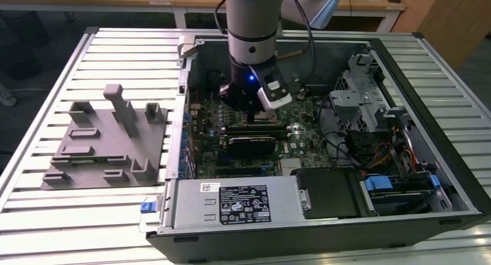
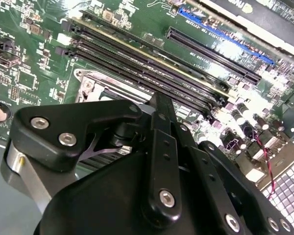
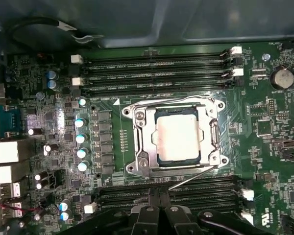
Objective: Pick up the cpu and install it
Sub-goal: 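Install the second cpu locking lever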
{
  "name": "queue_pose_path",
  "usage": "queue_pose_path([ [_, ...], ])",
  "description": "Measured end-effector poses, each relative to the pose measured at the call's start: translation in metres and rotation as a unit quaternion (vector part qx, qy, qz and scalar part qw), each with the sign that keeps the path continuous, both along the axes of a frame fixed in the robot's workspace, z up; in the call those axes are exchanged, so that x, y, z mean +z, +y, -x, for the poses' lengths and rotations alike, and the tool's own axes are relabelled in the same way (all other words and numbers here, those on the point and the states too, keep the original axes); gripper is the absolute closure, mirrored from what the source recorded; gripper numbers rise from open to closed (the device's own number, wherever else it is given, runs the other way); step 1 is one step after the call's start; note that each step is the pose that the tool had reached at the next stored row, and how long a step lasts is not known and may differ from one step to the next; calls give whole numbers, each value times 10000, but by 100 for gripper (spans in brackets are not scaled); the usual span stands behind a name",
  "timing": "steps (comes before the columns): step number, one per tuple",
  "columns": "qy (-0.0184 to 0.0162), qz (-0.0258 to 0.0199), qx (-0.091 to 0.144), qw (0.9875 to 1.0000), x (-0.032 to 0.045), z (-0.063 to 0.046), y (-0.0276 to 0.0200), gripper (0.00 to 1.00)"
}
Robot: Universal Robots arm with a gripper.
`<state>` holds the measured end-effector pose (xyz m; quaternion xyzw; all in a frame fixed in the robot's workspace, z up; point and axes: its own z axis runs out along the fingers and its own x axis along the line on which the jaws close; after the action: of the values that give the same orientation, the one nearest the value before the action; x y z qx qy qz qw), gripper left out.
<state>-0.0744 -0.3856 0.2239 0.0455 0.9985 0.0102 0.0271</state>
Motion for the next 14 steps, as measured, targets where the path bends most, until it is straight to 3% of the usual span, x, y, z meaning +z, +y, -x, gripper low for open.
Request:
queue_pose_path([
  [5,-1,-225,0,9997,-23,18,-73,89],
  [14,0,-553,0,9985,-70,62,-159,89],
])
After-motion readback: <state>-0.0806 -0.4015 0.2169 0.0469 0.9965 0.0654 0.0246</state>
